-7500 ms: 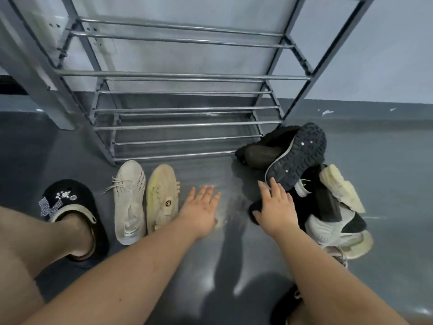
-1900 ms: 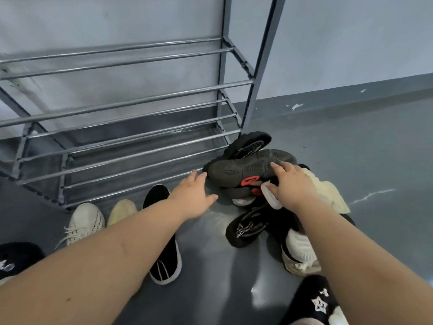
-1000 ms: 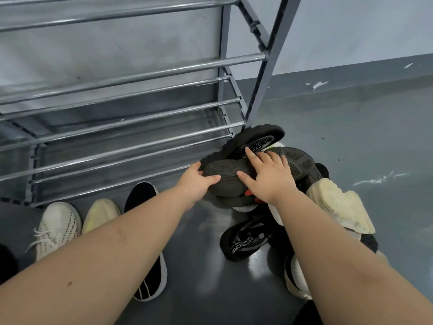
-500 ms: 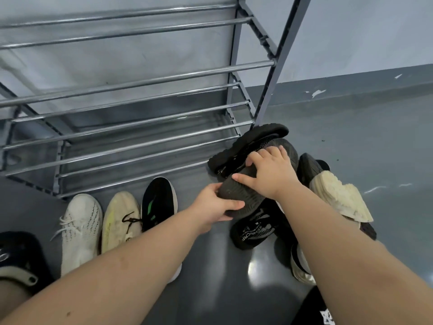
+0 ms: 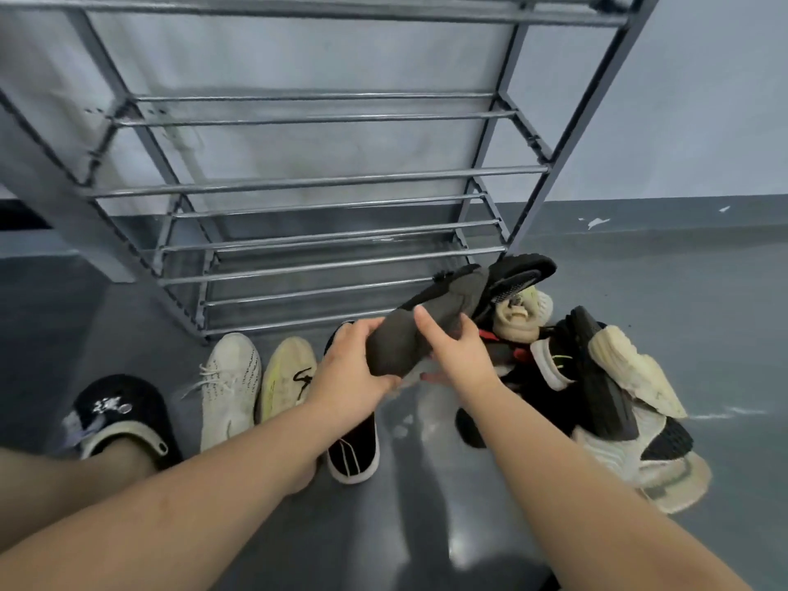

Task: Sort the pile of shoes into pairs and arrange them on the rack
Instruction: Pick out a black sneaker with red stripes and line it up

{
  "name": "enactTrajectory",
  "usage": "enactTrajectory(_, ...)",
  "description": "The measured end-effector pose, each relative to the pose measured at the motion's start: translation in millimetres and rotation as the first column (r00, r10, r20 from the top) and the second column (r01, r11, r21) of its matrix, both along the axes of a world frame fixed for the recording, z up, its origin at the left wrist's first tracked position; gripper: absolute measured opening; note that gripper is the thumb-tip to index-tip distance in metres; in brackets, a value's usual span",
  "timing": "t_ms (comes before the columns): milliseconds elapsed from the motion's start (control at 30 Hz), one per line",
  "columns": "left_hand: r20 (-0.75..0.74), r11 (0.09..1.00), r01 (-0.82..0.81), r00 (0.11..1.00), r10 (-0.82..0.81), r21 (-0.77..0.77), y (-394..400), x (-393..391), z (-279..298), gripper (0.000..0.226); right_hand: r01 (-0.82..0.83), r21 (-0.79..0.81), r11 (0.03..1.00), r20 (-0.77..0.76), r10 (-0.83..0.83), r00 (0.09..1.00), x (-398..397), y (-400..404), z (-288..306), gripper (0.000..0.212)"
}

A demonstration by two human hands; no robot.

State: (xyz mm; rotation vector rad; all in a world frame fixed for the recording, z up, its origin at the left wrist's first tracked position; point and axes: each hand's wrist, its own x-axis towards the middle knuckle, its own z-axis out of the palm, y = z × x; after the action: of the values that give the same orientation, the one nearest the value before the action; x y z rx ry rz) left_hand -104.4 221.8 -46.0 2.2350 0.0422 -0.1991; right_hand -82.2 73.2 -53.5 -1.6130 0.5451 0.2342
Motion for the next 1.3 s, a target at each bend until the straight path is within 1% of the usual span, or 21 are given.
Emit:
enactTrajectory(67, 0.059, 0.985, 0.081, 0.994, -0.091, 0.153, 12.1, -10.5, 7.5, 0.070, 0.089, 0.147, 0.985, -0.113, -0.072, 0.991, -5.6, 16.4, 5.2, 0.086)
enactTrajectory(133, 0.132, 0.948, 0.151, 0.972, -0.193, 0.279, 18.5, -21.1, 10.2, 0.069, 0.155, 0.252, 0.955, -0.187, -0.110, 0.976, -9.3, 24.8, 11.8, 0.073)
enactTrajectory(200, 0.203, 0.923, 0.175, 0.945, -0.255, 0.344, 20.5, -32.3, 8.4, 0.067, 0.196, 0.313, 0.929, -0.220, -0.129, 0.967, -14.4, 28.9, 18.6, 0.055)
enactTrajectory(233, 0.226, 0.920, 0.182, 0.936, -0.270, 0.346, 21.0, -36.8, 5.9, 0.067, 0.211, 0.317, 0.925, -0.224, -0.143, 0.964, -17.2, 29.5, 20.6, 0.050)
enactTrajectory(300, 0.234, 0.928, 0.222, 0.926, -0.297, 0.299, 22.6, -43.8, 0.3, 0.066, 0.238, 0.293, 0.926, -0.230, -0.173, 0.958, -21.7, 29.4, 17.9, 0.053)
enactTrajectory(367, 0.208, 0.927, 0.285, 0.918, -0.337, 0.246, 25.6, -49.2, -3.6, 0.064, 0.261, 0.258, 0.930, -0.255, -0.196, 0.947, -25.4, 26.9, 12.0, 0.053)
enactTrajectory(433, 0.145, 0.943, 0.291, 0.938, -0.314, 0.164, 28.8, -51.8, -4.6, 0.063, 0.245, 0.240, 0.939, -0.265, -0.180, 0.947, -28.7, 23.4, 7.5, 0.047)
enactTrajectory(500, 0.010, 0.988, 0.154, 0.988, -0.154, -0.017, 31.3, -48.9, -6.6, 0.066, 0.186, 0.254, 0.949, -0.254, -0.120, 0.960, -31.2, 19.8, 3.4, 0.041)
enactTrajectory(533, -0.115, 0.991, 0.042, 0.992, -0.057, -0.127, 33.1, -45.4, -8.2, 0.069, 0.152, 0.266, 0.952, -0.245, -0.086, 0.966, -32.5, 19.2, 2.3, 0.038)
enactTrajectory(567, -0.277, 0.967, -0.085, 0.961, 0.016, -0.240, 35.5, -41.9, -9.6, 0.070, 0.119, 0.278, 0.953, -0.241, -0.051, 0.969, -33.8, 19.2, 1.1, 0.036)
enactTrajectory(600, -0.453, 0.914, -0.217, 0.891, 0.042, -0.342, 37.9, -39.0, -12.0, 0.070, 0.086, 0.294, 0.952, -0.241, -0.013, 0.970, -35.1, 20.1, 0.0, 0.036)
enactTrajectory(633, -0.606, 0.839, -0.342, 0.795, 0.017, -0.424, 40.8, -37.3, -15.7, 0.064, 0.060, 0.308, 0.949, -0.246, 0.019, 0.969, -36.0, 20.6, -2.1, 0.037)
enactTrajectory(667, -0.709, 0.753, -0.448, 0.705, -0.034, -0.482, 43.7, -37.1, -18.9, 0.055, 0.043, 0.324, 0.945, -0.256, 0.044, 0.966, -36.3, 22.3, -4.2, 0.037)
enactTrajectory(700, -0.748, 0.688, -0.511, 0.659, -0.072, -0.516, 46.8, -37.4, -22.5, 0.046, 0.033, 0.340, 0.940, -0.267, 0.063, 0.962, -36.7, 23.6, -5.8, 0.037)
enactTrajectory(767, -0.742, 0.629, -0.548, 0.666, -0.070, -0.551, 50.7, -38.4, -30.0, 0.035, 0.043, 0.367, 0.929, -0.288, 0.070, 0.955, -36.9, 25.9, -9.8, 0.035)
enactTrajectory(833, -0.725, 0.615, -0.545, 0.686, -0.063, -0.569, 50.6, -37.9, -35.7, 0.032, 0.068, 0.372, 0.926, -0.313, 0.056, 0.948, -37.2, 26.4, -15.2, 0.033)
enactTrajectory(933, -0.724, 0.654, -0.526, 0.688, -0.049, -0.544, 42.7, -35.9, -41.8, 0.031, 0.096, 0.341, 0.935, -0.365, 0.037, 0.930, -38.5, 21.7, -27.4, 0.031)
enactTrajectory(1067, -0.746, 0.710, -0.527, 0.666, 0.003, -0.467, 24.6, -34.9, -59.8, 0.034, 0.028, 0.269, 0.963, -0.407, 0.088, 0.909, -41.1, 12.7, -43.9, 0.021)
enactTrajectory(1133, -0.775, 0.707, -0.564, 0.631, 0.035, -0.427, 14.3, -32.9, -66.5, 0.036, 0.006, 0.223, 0.975, -0.412, 0.088, 0.907, -40.5, 7.7, -52.2, 0.019)
enactTrajectory(1200, -0.795, 0.699, -0.591, 0.604, 0.052, -0.403, 4.5, -29.9, -72.7, 0.035, -0.025, 0.174, 0.984, -0.410, 0.096, 0.907, -36.5, 0.9, -61.3, 0.024)
enactTrajectory(1300, -0.800, 0.692, -0.608, 0.595, 0.072, -0.390, -3.0, -27.2, -86.4, 0.030, -0.004, 0.163, 0.987, -0.424, 0.074, 0.903, -25.7, -10.2, -72.0, 0.024)
